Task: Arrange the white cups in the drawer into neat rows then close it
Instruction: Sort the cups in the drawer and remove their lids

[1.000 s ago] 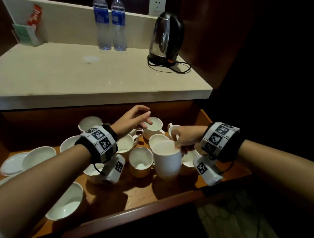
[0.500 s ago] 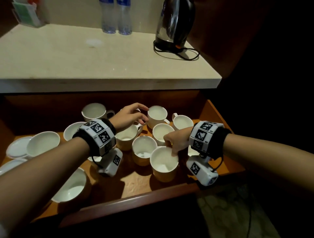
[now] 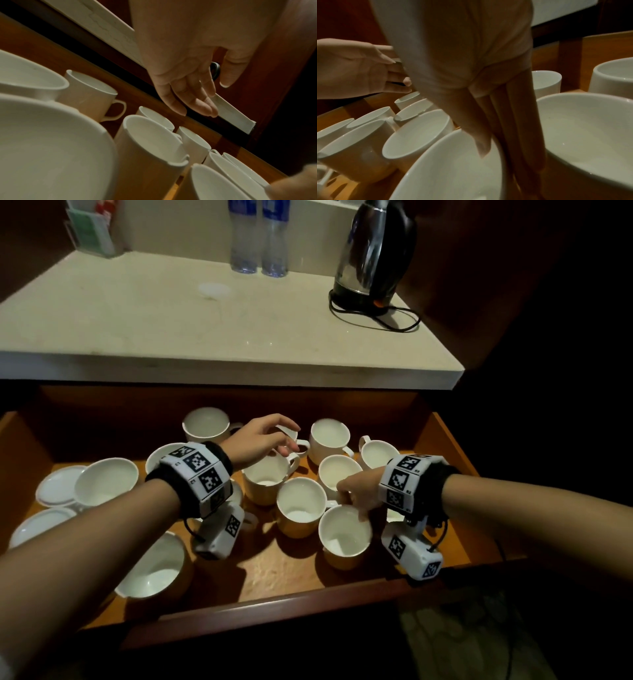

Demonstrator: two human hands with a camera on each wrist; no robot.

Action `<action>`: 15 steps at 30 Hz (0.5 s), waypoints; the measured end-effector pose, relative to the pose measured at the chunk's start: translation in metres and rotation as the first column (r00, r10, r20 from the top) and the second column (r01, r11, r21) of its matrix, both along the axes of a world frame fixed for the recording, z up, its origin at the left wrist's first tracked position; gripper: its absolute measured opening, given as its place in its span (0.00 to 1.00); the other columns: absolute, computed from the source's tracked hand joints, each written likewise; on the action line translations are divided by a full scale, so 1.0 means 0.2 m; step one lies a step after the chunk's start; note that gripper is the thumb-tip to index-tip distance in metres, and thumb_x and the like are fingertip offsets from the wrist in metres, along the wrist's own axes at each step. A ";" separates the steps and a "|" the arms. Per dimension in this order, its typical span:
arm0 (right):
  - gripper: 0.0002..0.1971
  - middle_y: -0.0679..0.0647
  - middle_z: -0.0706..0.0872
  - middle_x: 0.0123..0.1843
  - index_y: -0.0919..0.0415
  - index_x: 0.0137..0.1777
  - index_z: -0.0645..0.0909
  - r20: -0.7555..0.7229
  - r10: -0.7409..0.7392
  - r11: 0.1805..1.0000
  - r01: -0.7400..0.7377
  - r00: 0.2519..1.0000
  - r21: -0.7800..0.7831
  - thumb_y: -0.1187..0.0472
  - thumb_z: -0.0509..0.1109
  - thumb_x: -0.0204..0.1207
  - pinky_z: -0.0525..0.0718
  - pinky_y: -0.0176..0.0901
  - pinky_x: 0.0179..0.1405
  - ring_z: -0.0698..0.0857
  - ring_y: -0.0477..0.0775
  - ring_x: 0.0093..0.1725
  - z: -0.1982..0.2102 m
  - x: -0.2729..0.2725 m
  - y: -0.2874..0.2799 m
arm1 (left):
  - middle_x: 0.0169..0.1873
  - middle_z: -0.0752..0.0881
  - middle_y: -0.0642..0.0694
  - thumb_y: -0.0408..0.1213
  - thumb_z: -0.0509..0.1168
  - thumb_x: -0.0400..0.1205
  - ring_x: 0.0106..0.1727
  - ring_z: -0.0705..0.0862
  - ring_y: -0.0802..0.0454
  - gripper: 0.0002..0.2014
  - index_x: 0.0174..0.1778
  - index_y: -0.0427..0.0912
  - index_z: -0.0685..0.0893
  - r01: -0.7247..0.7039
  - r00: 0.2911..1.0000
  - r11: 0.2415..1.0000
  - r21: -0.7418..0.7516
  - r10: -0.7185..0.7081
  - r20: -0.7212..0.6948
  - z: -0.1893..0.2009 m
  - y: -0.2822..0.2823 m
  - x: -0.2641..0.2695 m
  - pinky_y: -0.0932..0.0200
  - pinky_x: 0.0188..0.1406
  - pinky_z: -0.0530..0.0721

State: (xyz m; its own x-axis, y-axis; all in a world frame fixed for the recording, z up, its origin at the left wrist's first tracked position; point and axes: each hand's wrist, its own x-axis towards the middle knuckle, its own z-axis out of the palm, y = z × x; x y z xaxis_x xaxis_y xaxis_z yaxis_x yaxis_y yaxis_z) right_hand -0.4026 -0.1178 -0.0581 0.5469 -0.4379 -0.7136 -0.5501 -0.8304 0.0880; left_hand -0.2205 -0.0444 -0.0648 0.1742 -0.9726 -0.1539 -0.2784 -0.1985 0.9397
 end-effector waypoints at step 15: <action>0.16 0.63 0.89 0.52 0.64 0.66 0.78 0.037 -0.187 0.970 0.178 0.982 0.168 0.59 0.64 0.82 0.87 0.41 0.38 0.86 0.53 0.40 0.17 0.13 -0.02 | 0.40 0.85 0.43 0.22 0.54 0.83 0.35 0.82 0.55 0.12 0.52 0.38 0.80 -0.072 0.997 0.996 -0.055 0.073 0.014 0.11 0.12 0.17 0.65 0.40 0.79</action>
